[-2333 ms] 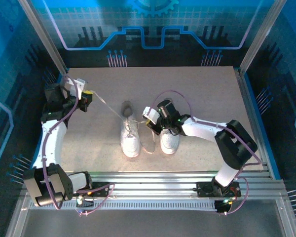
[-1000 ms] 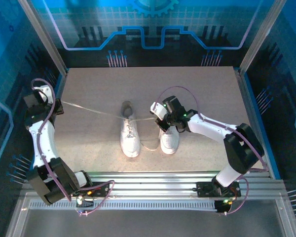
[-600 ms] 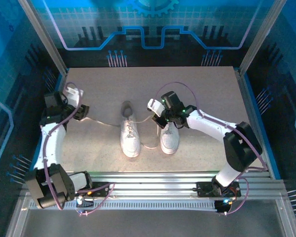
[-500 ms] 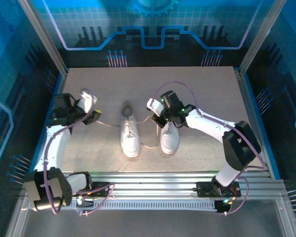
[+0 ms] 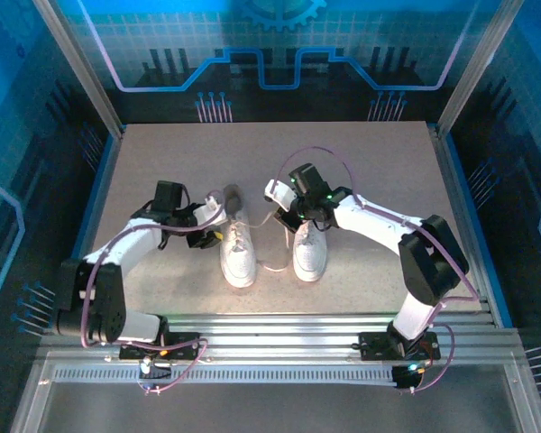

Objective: Tie the shoes

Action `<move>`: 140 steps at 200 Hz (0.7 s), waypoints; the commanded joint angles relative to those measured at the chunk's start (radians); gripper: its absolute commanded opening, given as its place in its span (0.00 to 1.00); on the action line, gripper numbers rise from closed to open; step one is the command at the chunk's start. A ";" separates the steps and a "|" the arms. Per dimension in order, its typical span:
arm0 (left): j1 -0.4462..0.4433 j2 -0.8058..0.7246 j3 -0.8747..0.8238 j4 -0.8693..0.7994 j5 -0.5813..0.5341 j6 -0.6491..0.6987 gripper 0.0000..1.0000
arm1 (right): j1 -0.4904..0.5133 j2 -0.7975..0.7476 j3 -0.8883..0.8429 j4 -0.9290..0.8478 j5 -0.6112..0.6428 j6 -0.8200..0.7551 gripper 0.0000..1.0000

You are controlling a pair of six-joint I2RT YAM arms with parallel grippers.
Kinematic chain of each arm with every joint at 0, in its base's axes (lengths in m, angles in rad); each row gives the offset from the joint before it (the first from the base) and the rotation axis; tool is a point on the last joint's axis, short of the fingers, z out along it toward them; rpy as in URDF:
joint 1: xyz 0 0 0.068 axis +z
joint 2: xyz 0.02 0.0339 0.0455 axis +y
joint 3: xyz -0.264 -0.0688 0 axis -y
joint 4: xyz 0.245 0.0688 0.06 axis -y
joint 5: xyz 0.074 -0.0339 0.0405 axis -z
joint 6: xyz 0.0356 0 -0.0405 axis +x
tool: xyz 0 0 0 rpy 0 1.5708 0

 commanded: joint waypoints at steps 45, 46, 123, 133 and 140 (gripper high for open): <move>-0.043 0.145 0.111 0.083 0.003 -0.017 0.55 | 0.007 0.032 0.044 -0.030 -0.029 -0.015 0.00; -0.044 0.146 0.112 0.083 0.004 -0.017 0.55 | 0.007 0.032 0.044 -0.030 -0.029 -0.014 0.00; 0.016 0.025 0.112 -0.027 -0.007 -0.013 0.00 | -0.006 -0.008 0.042 -0.068 0.027 -0.006 0.00; 0.040 0.000 0.110 -0.043 -0.016 -0.017 0.00 | -0.008 -0.016 0.034 -0.074 0.038 -0.006 0.00; 0.055 -0.017 0.105 -0.049 -0.022 -0.018 0.00 | -0.010 -0.021 0.028 -0.078 0.046 -0.005 0.00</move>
